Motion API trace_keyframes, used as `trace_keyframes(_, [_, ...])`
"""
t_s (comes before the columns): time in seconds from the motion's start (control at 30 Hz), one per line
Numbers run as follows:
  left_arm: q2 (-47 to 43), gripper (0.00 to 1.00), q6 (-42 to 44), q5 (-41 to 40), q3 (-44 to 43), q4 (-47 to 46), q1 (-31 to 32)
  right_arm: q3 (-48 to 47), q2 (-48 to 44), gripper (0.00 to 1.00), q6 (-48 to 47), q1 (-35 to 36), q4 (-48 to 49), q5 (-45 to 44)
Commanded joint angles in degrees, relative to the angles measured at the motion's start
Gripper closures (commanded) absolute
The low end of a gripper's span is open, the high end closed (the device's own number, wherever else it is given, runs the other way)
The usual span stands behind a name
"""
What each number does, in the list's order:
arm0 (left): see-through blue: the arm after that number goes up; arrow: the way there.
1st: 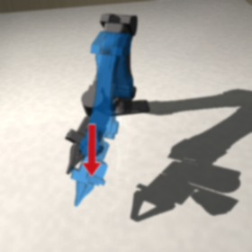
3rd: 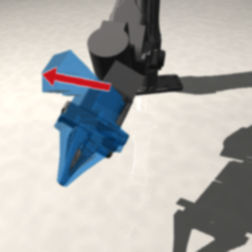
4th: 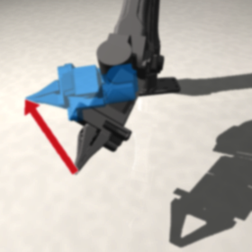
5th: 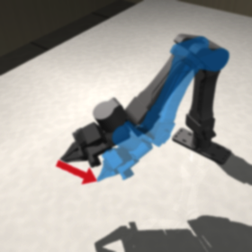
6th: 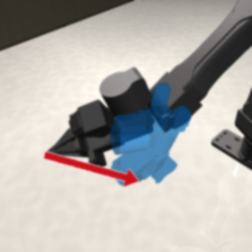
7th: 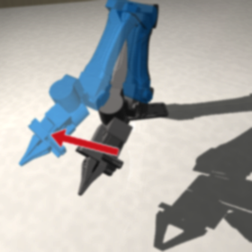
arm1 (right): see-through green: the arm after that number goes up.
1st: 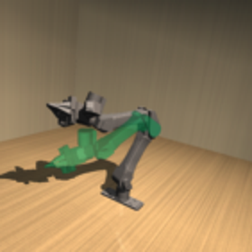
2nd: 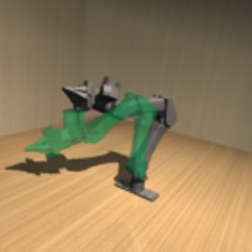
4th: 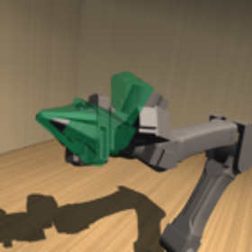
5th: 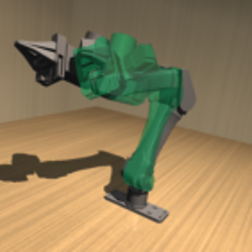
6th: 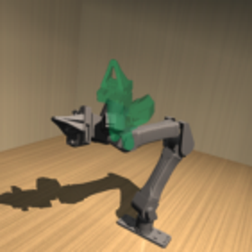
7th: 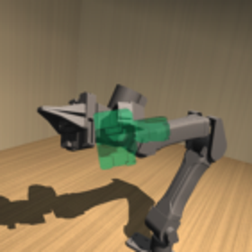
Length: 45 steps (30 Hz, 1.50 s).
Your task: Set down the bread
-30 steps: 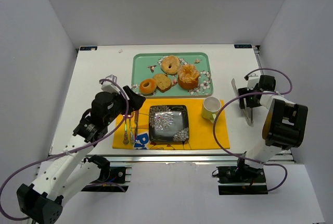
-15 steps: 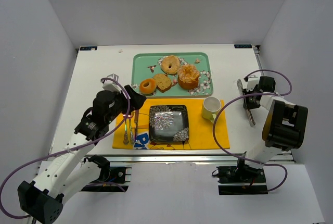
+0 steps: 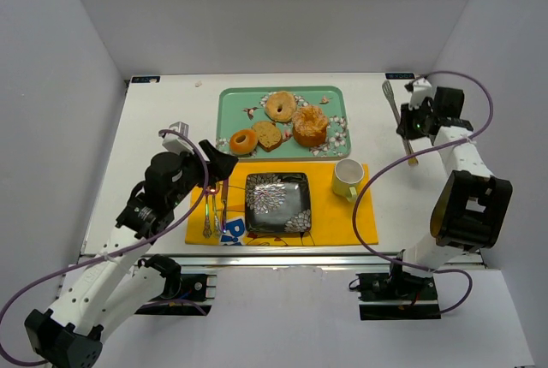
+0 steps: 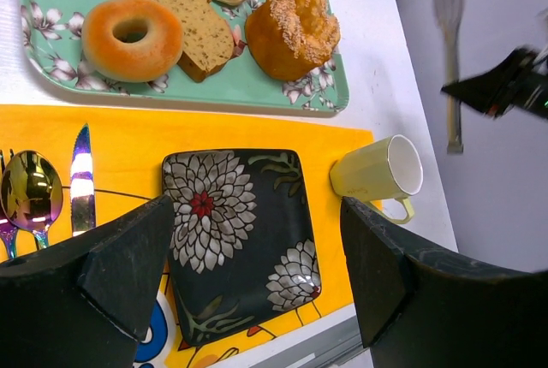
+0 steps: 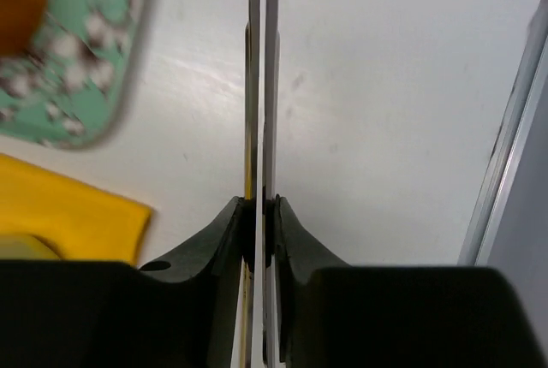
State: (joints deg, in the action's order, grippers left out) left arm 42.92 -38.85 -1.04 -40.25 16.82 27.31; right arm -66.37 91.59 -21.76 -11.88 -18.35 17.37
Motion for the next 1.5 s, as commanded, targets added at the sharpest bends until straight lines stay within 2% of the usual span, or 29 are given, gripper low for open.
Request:
trace_keyframes(0.0, [-0.99,0.12,-0.17,-0.54,-2.29,1.55,-0.15,-7.18,0.25,0.77,3.12,3.69,-1.69,5.31])
trace_keyframes(0.13, [-1.34,0.12,-0.17,-1.07,-3.25,2.43,-0.15,-11.85,2.27,0.7,5.58,9.31,-2.04,6.8])
trace_keyframes(0.5, [-2.49,0.13,-0.79,-2.04,-4.49,4.62,-0.15,-25.72,10.44,0.61,7.95,22.77,-2.4,8.21])
trace_keyframes(0.67, [-2.49,0.12,-0.88,-2.83,-5.28,5.5,-0.15,-31.01,14.75,0.6,9.72,24.88,-1.78,8.56])
trace_keyframes(0.87, [-1.96,0.12,-1.23,-3.18,-5.45,5.59,-0.15,-36.11,18.7,0.53,10.24,26.73,-1.43,8.3])
trace_keyframes(1.2, [0.94,0.12,-0.61,-3.18,-6.68,5.42,-0.15,-44.54,27.49,0.48,9.72,27.61,-0.9,5.84])
trace_keyframes(1.47, [1.64,0.12,-0.79,-3.53,-6.33,5.15,-0.15,-46.92,31.45,0.48,8.4,27.61,-1.87,5.4])
